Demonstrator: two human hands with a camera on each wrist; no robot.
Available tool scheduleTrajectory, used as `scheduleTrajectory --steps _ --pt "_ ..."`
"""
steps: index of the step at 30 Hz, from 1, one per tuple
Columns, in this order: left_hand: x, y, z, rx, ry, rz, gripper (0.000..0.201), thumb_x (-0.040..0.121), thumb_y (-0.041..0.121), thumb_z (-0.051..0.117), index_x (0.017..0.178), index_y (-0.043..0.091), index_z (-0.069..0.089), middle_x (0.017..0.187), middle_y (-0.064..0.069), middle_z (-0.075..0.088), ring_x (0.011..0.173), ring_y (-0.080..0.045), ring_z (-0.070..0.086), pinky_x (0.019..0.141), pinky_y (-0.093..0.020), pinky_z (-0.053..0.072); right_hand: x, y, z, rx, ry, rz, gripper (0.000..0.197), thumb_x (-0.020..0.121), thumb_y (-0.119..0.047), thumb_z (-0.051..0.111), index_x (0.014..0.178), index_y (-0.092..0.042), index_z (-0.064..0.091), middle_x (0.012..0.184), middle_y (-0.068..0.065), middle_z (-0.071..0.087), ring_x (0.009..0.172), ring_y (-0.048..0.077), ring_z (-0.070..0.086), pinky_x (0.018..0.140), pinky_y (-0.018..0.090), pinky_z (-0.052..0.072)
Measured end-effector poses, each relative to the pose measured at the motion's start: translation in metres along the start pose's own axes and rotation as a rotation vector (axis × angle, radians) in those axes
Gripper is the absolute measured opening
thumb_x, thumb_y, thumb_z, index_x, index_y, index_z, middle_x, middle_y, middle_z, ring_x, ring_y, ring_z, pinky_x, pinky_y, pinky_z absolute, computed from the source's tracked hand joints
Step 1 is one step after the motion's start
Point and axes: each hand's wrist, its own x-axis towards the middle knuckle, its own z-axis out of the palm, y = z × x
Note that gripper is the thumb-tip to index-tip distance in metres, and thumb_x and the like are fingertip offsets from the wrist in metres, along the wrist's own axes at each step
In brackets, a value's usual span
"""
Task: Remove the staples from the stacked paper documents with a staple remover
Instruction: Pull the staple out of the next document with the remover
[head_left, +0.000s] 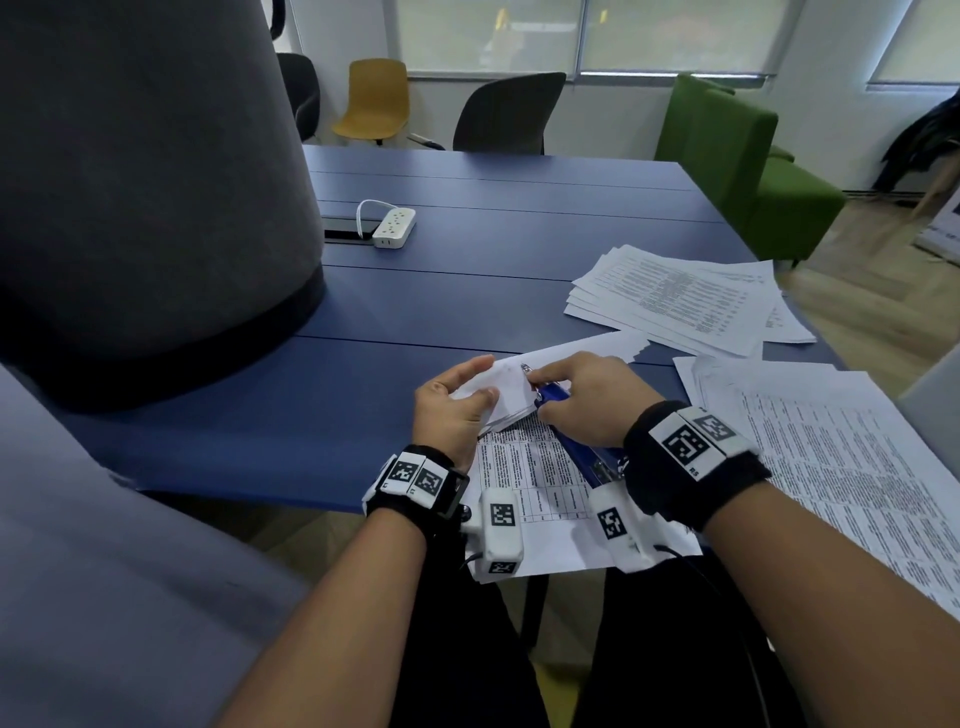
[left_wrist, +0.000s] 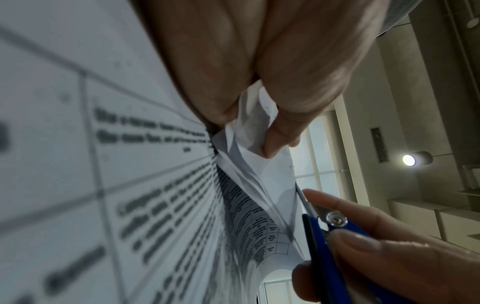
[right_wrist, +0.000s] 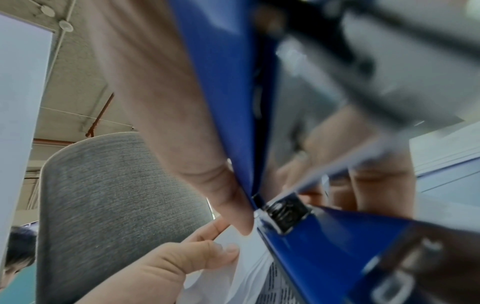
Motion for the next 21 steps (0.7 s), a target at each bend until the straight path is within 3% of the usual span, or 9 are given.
scheduleTrajectory --steps 7,10,13,15,17,19,21 --pt "-0.001 -0.002 0.001 0.017 -0.006 0.033 0.043 0.079 -0.012 0.068 0.092 0.026 0.082 0.116 -0.019 0.073 0.099 -0.041 0.073 0.088 -0.062 0.059 0.004 0.001 -0.002 -0.012 -0.005 0.008 0.040 0.088 -0.030 0.064 0.126 -0.042 0.066 0.124 -0.001 0.065 0.100 0.017 0.059 0.089 0.023 0.048" --pt "-0.001 -0.001 0.001 0.019 0.002 0.042 0.042 0.077 -0.008 0.068 0.093 0.028 0.082 0.117 -0.020 0.072 0.098 -0.040 0.074 0.087 -0.061 0.059 0.004 0.002 0.001 -0.008 -0.006 0.005 0.041 0.088 -0.030 0.063 0.127 -0.040 0.066 0.110 -0.003 0.067 0.090 0.014 0.055 0.085 0.020 0.044" --pt "-0.002 -0.001 0.002 0.016 -0.006 0.041 0.040 0.077 -0.008 0.068 0.093 0.026 0.082 0.113 -0.019 0.074 0.100 -0.042 0.073 0.088 -0.062 0.058 0.004 0.004 0.006 0.015 0.046 -0.015 0.040 0.086 -0.031 0.063 0.125 -0.036 0.066 0.119 -0.006 0.067 0.093 0.014 0.054 0.090 0.023 0.047" --pt "-0.002 0.000 0.002 0.003 -0.009 0.042 0.039 0.078 -0.009 0.068 0.094 0.024 0.081 0.110 -0.020 0.075 0.102 -0.045 0.071 0.090 -0.063 0.057 0.003 0.003 0.011 0.003 0.088 -0.025 0.036 0.087 -0.031 0.060 0.122 -0.026 0.063 0.109 -0.001 0.066 0.092 0.017 0.051 0.083 0.026 0.044" --pt "-0.003 0.001 0.003 -0.001 -0.010 0.040 0.038 0.077 -0.007 0.069 0.094 0.024 0.081 0.109 -0.021 0.075 0.100 -0.044 0.072 0.090 -0.065 0.056 0.003 0.001 0.016 -0.047 0.118 -0.028 0.024 0.089 -0.030 0.057 0.108 -0.017 0.058 0.098 0.002 0.059 0.093 0.022 0.051 0.076 0.029 0.039" --pt "-0.004 0.001 0.004 0.002 -0.010 0.041 0.036 0.073 -0.004 0.070 0.095 0.023 0.081 0.107 -0.022 0.075 0.097 -0.045 0.072 0.090 -0.066 0.056 0.001 -0.003 0.021 -0.122 0.142 -0.033 0.015 0.089 -0.030 0.055 0.095 -0.018 0.051 0.095 0.004 0.051 0.097 0.027 0.052 0.074 0.031 0.036" --pt "-0.005 0.002 0.005 0.004 -0.007 0.044 0.036 0.070 0.000 0.071 0.096 0.023 0.080 0.106 -0.020 0.076 0.101 -0.048 0.071 0.090 -0.065 0.056 -0.001 -0.007 0.026 -0.176 0.166 -0.035 0.014 0.089 -0.028 0.054 0.098 -0.019 0.050 0.100 0.005 0.046 0.100 0.031 0.052 0.077 0.034 0.040"
